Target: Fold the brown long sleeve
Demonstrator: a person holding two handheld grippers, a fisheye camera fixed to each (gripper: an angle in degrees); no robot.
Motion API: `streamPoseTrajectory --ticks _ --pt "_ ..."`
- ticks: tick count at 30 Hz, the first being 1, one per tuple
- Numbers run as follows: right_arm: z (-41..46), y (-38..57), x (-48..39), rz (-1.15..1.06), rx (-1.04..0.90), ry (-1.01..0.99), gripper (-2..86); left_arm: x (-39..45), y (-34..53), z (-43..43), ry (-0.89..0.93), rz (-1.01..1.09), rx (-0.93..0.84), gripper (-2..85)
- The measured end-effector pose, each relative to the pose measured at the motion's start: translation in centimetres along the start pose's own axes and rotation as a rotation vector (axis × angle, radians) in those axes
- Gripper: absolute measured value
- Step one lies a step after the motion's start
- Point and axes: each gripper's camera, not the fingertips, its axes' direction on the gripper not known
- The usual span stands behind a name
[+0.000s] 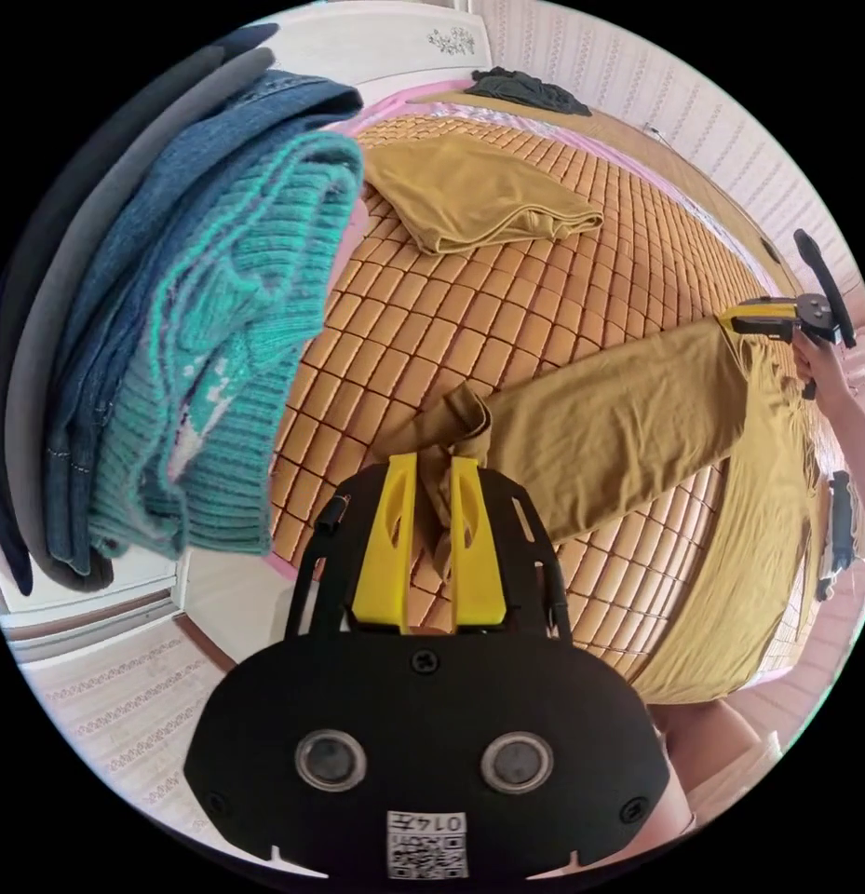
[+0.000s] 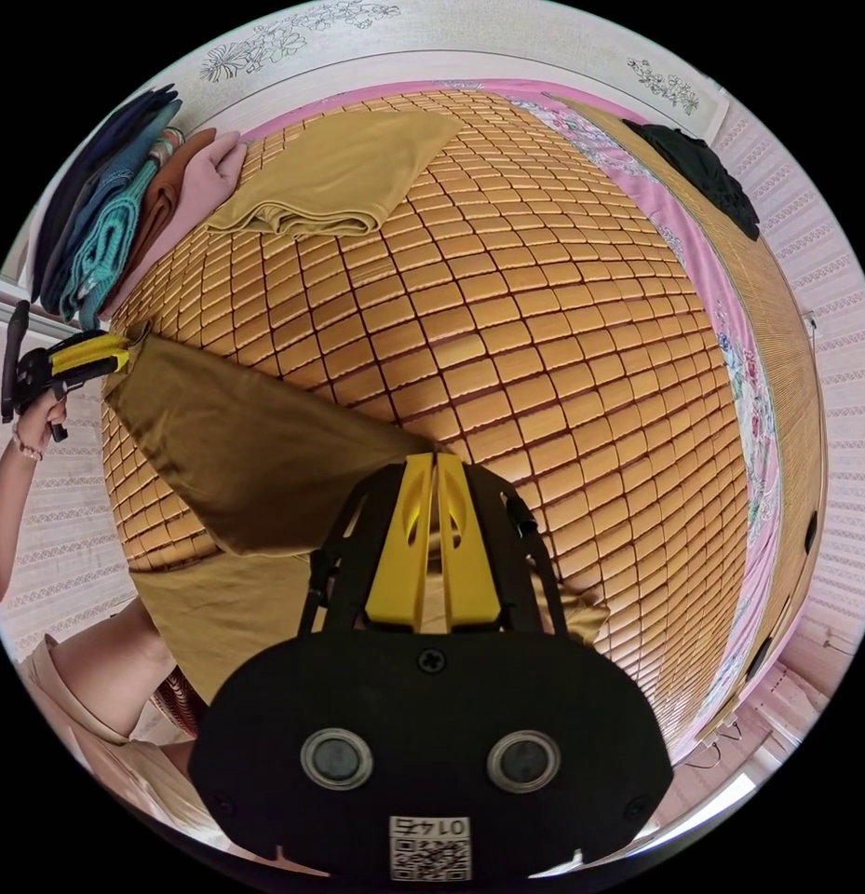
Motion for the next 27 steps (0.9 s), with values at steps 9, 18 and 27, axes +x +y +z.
streamPoseTrajectory --ticks 9,18,27 --pt "-3.5 1.3 0.4 0.016 0.013 -0.033 -0.6 -8.8 9.3 -1.9 0.044 -0.525 0.250 -0.6" --pt "-7.4 2.9 1.0 0.056 0.030 -0.097 -0.8 -12.2 12.7 2.6 0.230 -0.669 0.222 2.9" --pt "-15.3 8.9 1.8 0.144 0.202 -0.139 3.0 -12.9 13.5 1.4 0.261 -0.760 0.213 5.8"
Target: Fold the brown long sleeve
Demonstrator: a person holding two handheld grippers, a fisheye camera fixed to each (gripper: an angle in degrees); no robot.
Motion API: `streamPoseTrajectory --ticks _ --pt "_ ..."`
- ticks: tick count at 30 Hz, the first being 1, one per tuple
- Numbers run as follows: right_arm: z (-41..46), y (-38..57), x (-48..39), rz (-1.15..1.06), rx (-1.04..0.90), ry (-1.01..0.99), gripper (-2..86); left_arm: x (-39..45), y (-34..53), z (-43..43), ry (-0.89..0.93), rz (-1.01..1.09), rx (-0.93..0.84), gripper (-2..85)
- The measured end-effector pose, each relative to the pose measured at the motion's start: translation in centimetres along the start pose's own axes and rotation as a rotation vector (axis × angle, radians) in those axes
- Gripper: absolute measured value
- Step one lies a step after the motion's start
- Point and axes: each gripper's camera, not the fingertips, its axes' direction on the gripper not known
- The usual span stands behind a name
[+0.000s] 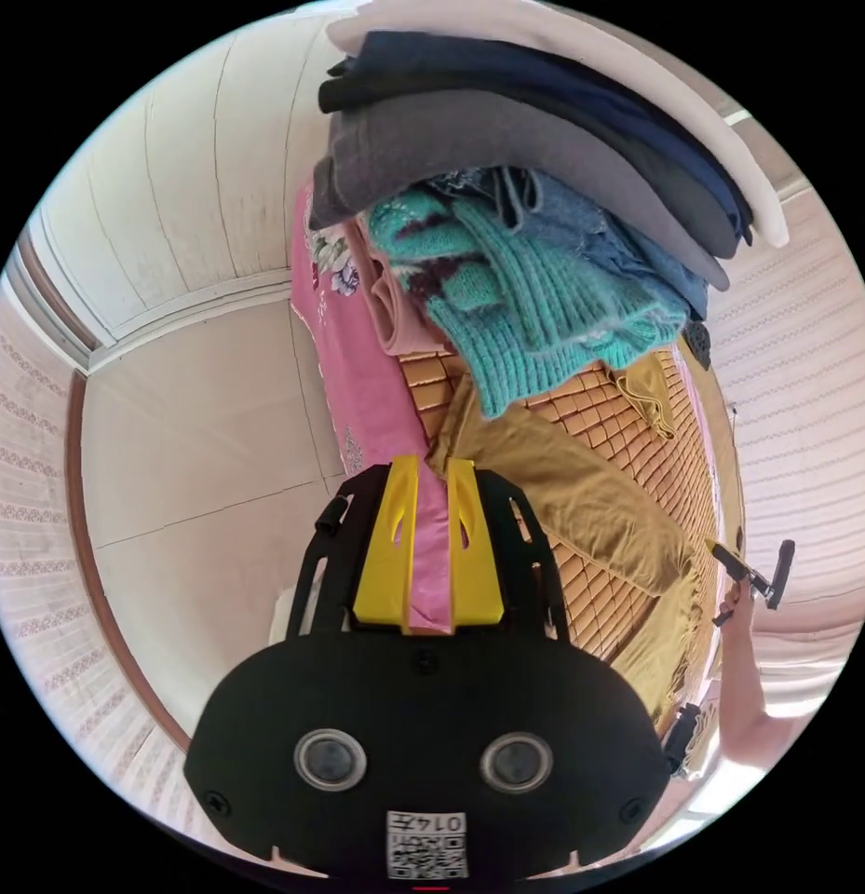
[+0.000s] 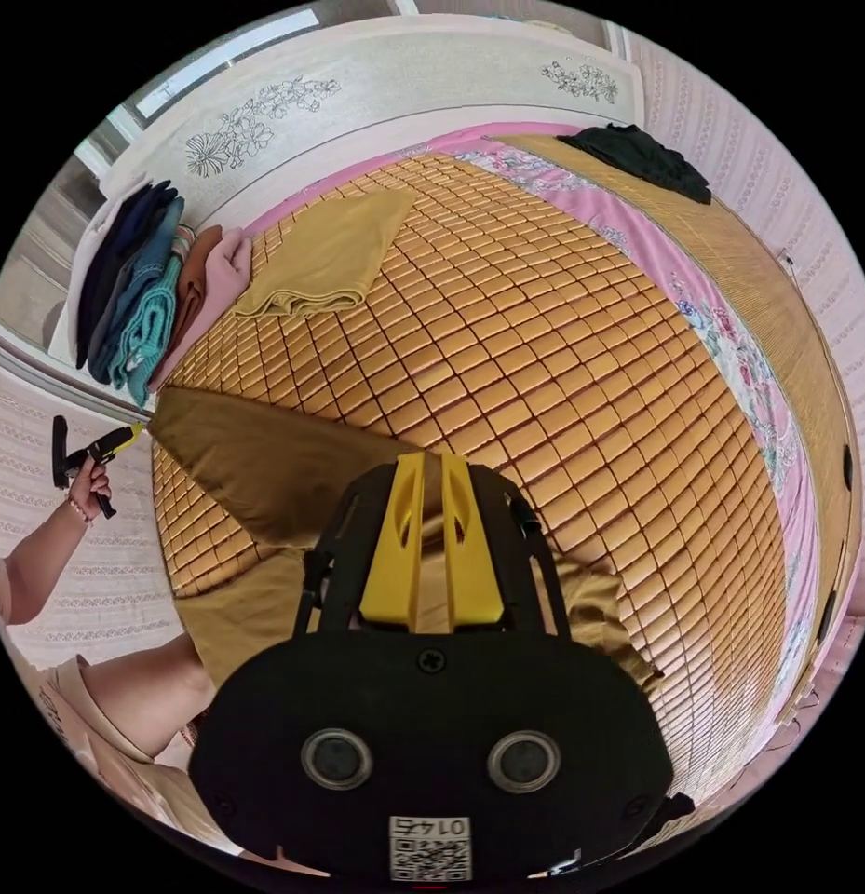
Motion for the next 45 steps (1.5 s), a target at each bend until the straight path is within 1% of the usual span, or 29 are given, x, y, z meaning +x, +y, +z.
streamPoseTrajectory --ticks 3,6,8,9,11,12,13,14,15,17,18,19,20,21,23,25,27,28,29,30,32,33,34,35,37,40,43,45 --pt "-4.9 5.4 0.4 0.053 0.060 0.038 4.5 1.2 0.1 -0.8 -0.028 0.046 -0.028 5.6" --pt "-9.3 13.0 1.7 0.176 0.047 0.150 4.7 4.5 0.9 -1.5 -0.029 0.159 -0.054 5.0" --pt "-11.8 19.6 3.3 0.326 -0.010 0.184 4.8 9.2 2.1 -1.5 -0.010 0.310 -0.090 4.8" --pt "-12.4 21.2 3.7 0.365 -0.020 0.182 5.0 10.6 2.5 -1.4 -0.003 0.354 -0.096 4.8" --pt "-14.4 26.4 5.2 0.495 -0.057 0.181 5.9 17.0 3.9 -0.2 0.041 0.538 -0.122 4.8" --pt "-14.9 27.3 5.5 0.514 -0.062 0.179 6.2 18.9 4.2 0.2 0.061 0.586 -0.129 4.8" --pt "-15.9 28.4 6.1 0.535 -0.052 0.182 6.6 22.8 4.7 1.3 0.106 0.688 -0.148 4.8" --pt "-16.9 28.8 6.6 0.537 -0.027 0.192 6.8 27.2 5.4 2.6 0.149 0.804 -0.155 4.8" --pt "-17.4 28.8 6.9 0.532 -0.014 0.198 6.9 29.4 5.7 3.2 0.162 0.858 -0.156 4.8" --pt "-18.4 27.5 8.1 0.495 0.022 0.204 7.1 38.0 7.0 6.1 0.229 1.048 -0.151 4.9" --pt "-18.5 27.0 8.4 0.483 0.030 0.199 7.1 40.0 7.3 6.9 0.239 1.086 -0.152 5.0" --pt "-18.4 25.9 9.0 0.461 0.035 0.178 7.3 43.8 8.0 8.4 0.249 1.156 -0.155 5.2" --pt "-18.2 24.7 9.6 0.442 0.034 0.156 7.7 47.3 8.9 10.0 0.234 1.224 -0.166 5.5" --pt "-18.1 24.1 9.9 0.437 0.034 0.147 7.9 48.9 9.3 10.9 0.215 1.252 -0.173 5.7" --pt "-17.5 22.2 10.7 0.429 0.028 0.120 8.4 54.0 10.7 14.4 0.130 1.332 -0.202 6.0" --pt "-17.0 21.3 11.1 0.433 0.006 0.118 7.6 56.6 11.9 16.7 0.035 1.389 -0.220 6.0" --pt "-16.8 21.1 11.2 0.432 -0.025 0.108 4.5 58.3 12.7 18.5 -0.041 1.411 -0.249 4.9" --pt "-17.2 21.3 11.0 0.434 -0.022 0.125 1.3 59.2 12.9 19.1 -0.052 1.408 -0.282 3.3" --pt "-18.0 21.6 10.8 0.430 -0.012 0.143 0.6 59.8 13.3 19.2 -0.035 1.420 -0.302 1.2" --pt "-18.4 21.7 10.8 0.430 -0.010 0.142 0.3 60.1 13.4 19.3 -0.049 1.425 -0.305 0.2" --pt "-19.9 22.5 11.0 0.440 0.006 0.128 -0.2 60.7 13.5 19.0 -0.065 1.406 -0.249 -0.5" --pt "-20.3 22.7 11.1 0.442 0.008 0.127 -0.3 60.7 13.2 18.9 -0.060 1.378 -0.237 -0.6" --pt "-20.8 23.0 11.2 0.448 0.004 0.125 -0.3 60.6 12.5 19.0 -0.040 1.304 -0.241 -0.7" --pt "-21.1 23.3 11.3 0.454 0.003 0.109 -0.2 60.5 11.8 19.6 -0.016 1.230 -0.275 -0.7" --pt "-21.8 23.6 11.1 0.465 0.014 0.095 0.2 60.4 11.4 20.1 0.029 1.153 -0.296 -0.3" --pt "-23.7 24.1 10.5 0.457 0.023 0.081 2.6 61.3 11.9 20.0 0.042 1.145 -0.306 2.0" --pt "-28.1 26.7 8.9 0.467 0.108 0.104 5.3 61.8 12.7 17.6 0.061 1.182 -0.240 3.5" --pt "-31.1 29.6 7.0 0.479 0.158 0.122 5.3 61.4 13.6 15.5 0.075 1.213 -0.207 3.5"
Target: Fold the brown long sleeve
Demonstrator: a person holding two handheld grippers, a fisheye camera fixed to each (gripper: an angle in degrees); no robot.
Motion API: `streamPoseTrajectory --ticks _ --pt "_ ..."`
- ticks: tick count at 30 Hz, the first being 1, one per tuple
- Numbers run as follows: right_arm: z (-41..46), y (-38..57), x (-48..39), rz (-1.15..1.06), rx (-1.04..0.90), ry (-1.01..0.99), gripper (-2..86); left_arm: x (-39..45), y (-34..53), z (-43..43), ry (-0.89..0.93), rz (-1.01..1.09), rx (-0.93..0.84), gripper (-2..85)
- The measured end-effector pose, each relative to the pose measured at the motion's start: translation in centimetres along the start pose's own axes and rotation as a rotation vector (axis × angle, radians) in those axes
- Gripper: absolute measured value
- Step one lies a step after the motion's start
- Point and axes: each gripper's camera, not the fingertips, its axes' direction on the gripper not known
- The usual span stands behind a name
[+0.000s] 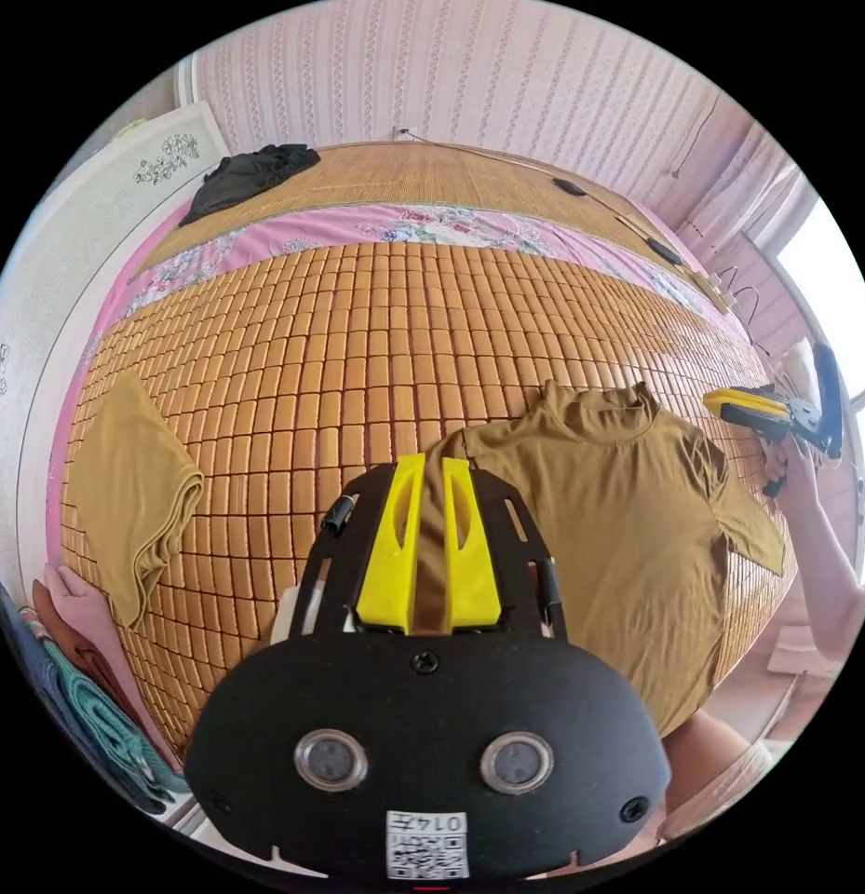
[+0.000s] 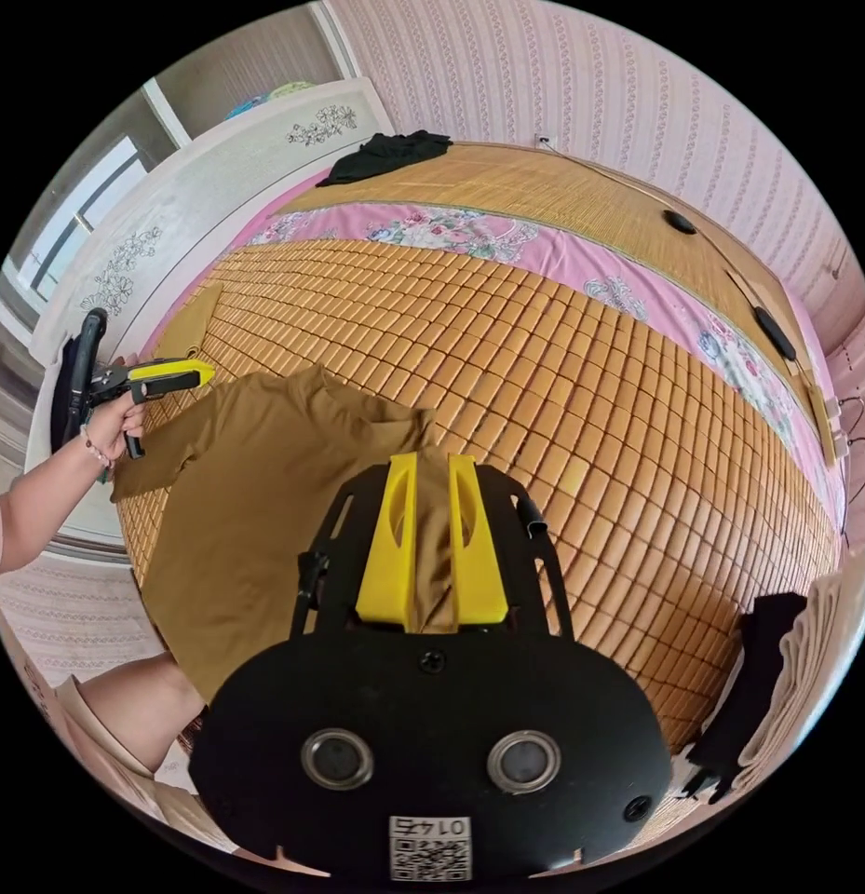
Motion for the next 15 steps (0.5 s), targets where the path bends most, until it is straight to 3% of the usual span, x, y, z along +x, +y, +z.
streamPoseTrajectory --ticks 3,8,11,15 --pt "-4.6 7.2 -1.2 0.039 -0.001 0.011 3.3 2.5 3.8 -2.3 0.028 0.060 -0.006 2.4" --pt "-7.4 21.8 -7.1 0.102 -0.268 -0.073 0.3 8.5 14.4 -2.9 0.129 0.125 -0.199 -0.1" --pt "-7.7 27.6 -11.2 0.067 -0.409 -0.084 -0.2 11.8 18.9 -2.5 0.155 0.137 -0.270 -0.7" --pt "-8.5 30.9 -14.1 0.011 -0.457 -0.050 -0.4 15.0 20.9 -1.7 0.179 0.171 -0.307 -0.8"
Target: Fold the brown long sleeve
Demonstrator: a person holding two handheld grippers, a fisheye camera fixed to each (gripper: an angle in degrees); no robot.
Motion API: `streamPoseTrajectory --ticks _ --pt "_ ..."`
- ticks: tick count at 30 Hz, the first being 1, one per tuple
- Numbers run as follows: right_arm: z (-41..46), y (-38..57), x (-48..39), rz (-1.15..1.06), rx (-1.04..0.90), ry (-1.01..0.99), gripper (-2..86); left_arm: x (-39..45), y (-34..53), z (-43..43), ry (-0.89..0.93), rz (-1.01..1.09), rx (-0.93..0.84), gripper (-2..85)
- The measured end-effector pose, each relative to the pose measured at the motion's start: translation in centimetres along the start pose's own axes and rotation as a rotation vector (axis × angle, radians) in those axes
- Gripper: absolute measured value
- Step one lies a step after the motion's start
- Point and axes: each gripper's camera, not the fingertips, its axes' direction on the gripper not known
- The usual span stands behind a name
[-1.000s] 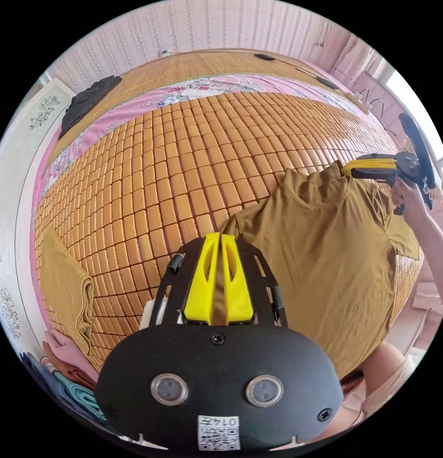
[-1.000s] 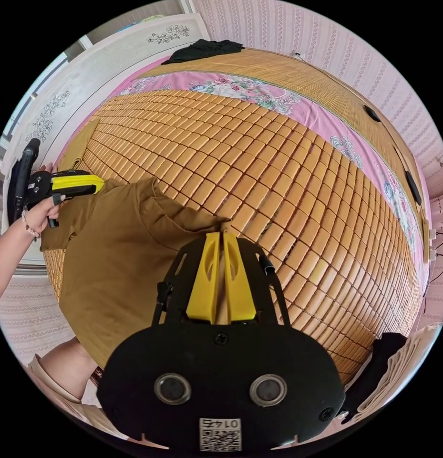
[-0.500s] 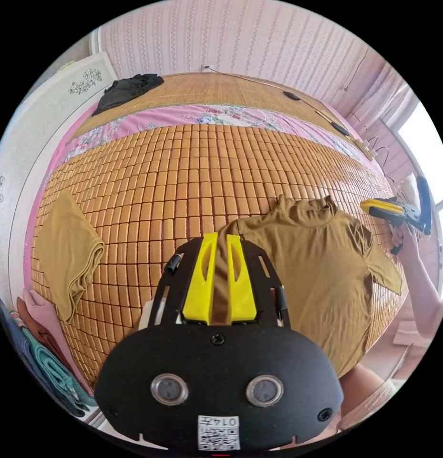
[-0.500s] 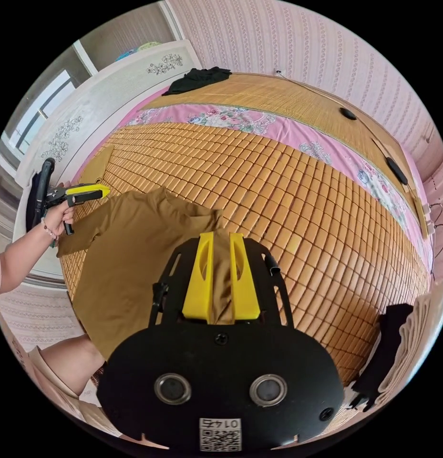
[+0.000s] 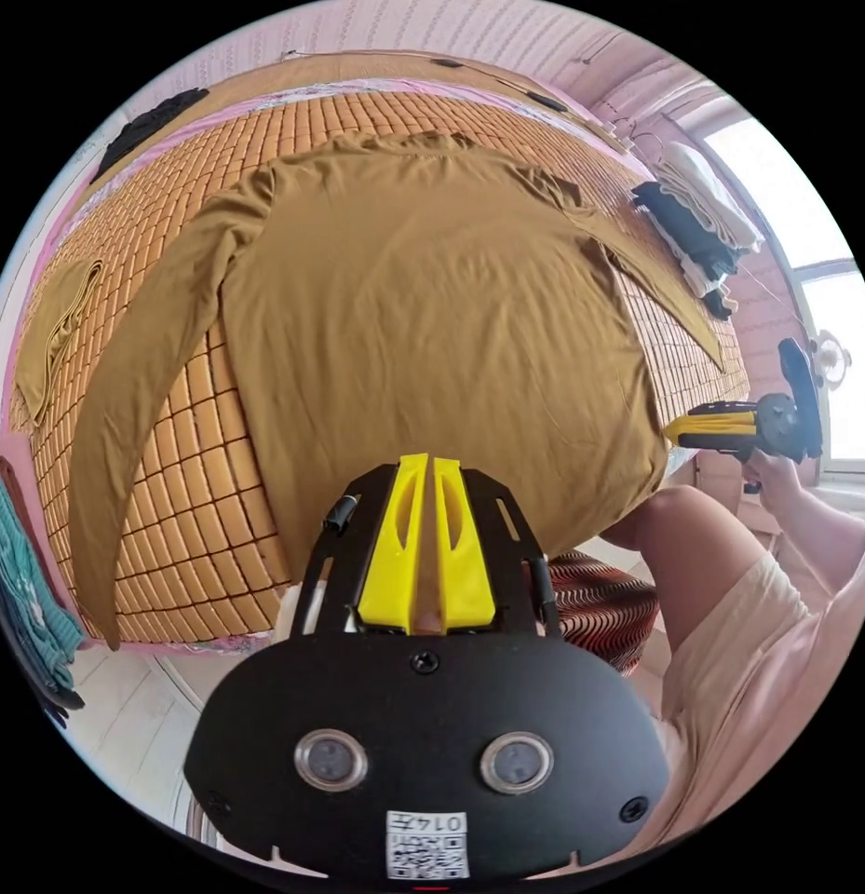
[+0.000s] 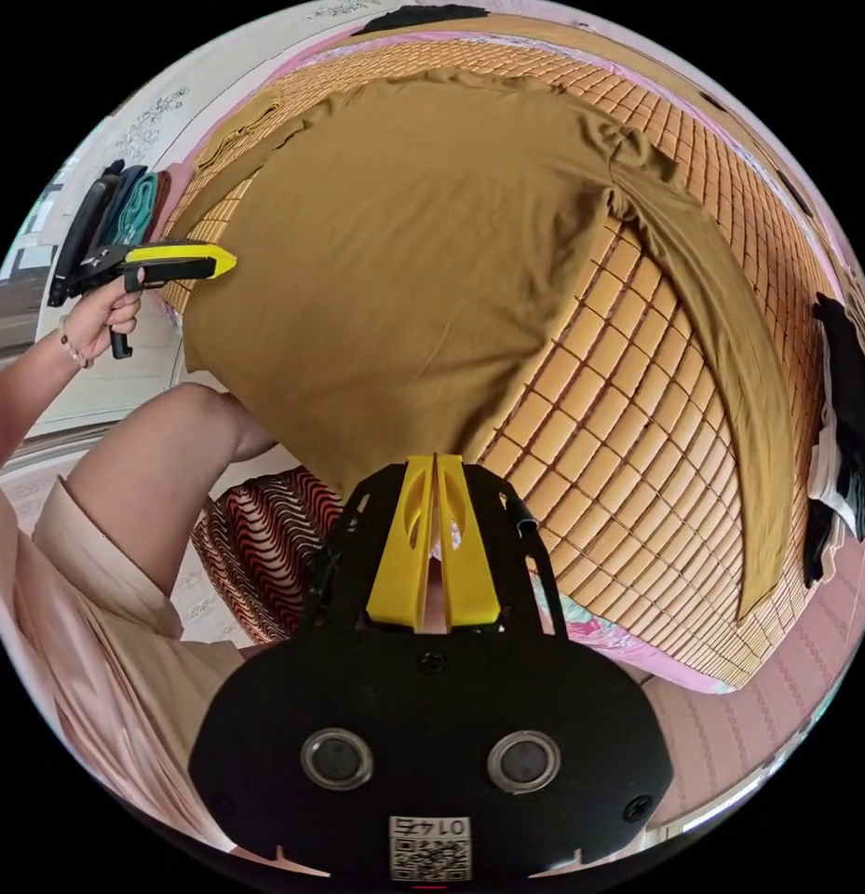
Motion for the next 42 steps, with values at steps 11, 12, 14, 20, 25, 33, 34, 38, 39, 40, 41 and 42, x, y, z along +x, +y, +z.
streamPoseTrajectory --ticks 11,12,14,20,25,33,34,38,39,40,41,42 --pt "-5.1 6.0 5.7 0.203 0.366 0.190 6.4 9.3 -4.9 0.4 0.031 0.320 0.292 -0.2" --pt "-5.3 6.7 6.5 0.237 0.393 0.202 6.8 10.0 -5.2 0.3 0.032 0.346 0.306 0.0" --pt "-5.8 9.8 9.7 0.374 0.498 0.250 8.6 12.9 -6.3 0.5 0.023 0.441 0.357 0.7" --pt "-7.6 19.8 16.7 0.692 0.680 0.372 11.4 21.1 -8.6 0.6 0.021 0.586 0.419 3.3" --pt "-8.5 27.2 22.2 0.931 0.731 0.433 13.8 29.0 -11.0 0.9 -0.027 0.692 0.443 5.1" --pt "-7.5 32.9 27.3 1.068 0.756 0.255 14.5 42.2 -18.1 3.8 -0.020 0.844 0.418 7.5" --pt "-7.5 33.3 27.8 1.081 0.744 0.244 14.0 43.9 -19.4 4.4 -0.005 0.842 0.401 7.8" --pt "-7.9 35.0 28.8 1.106 0.732 0.251 11.3 49.3 -22.8 6.9 -0.007 0.873 0.325 8.4" --pt "-7.9 35.3 28.9 1.111 0.737 0.243 10.5 50.1 -23.2 7.4 -0.020 0.882 0.310 8.4" --pt "-7.9 35.8 29.1 1.117 0.743 0.242 9.0 51.4 -23.9 8.4 -0.044 0.899 0.285 8.5" --pt "-7.9 36.2 29.3 1.143 0.738 0.257 7.6 52.6 -24.6 9.4 -0.061 0.911 0.264 8.7" --pt "-8.0 36.4 29.4 1.150 0.732 0.264 6.9 53.2 -24.9 9.8 -0.070 0.915 0.254 8.7"
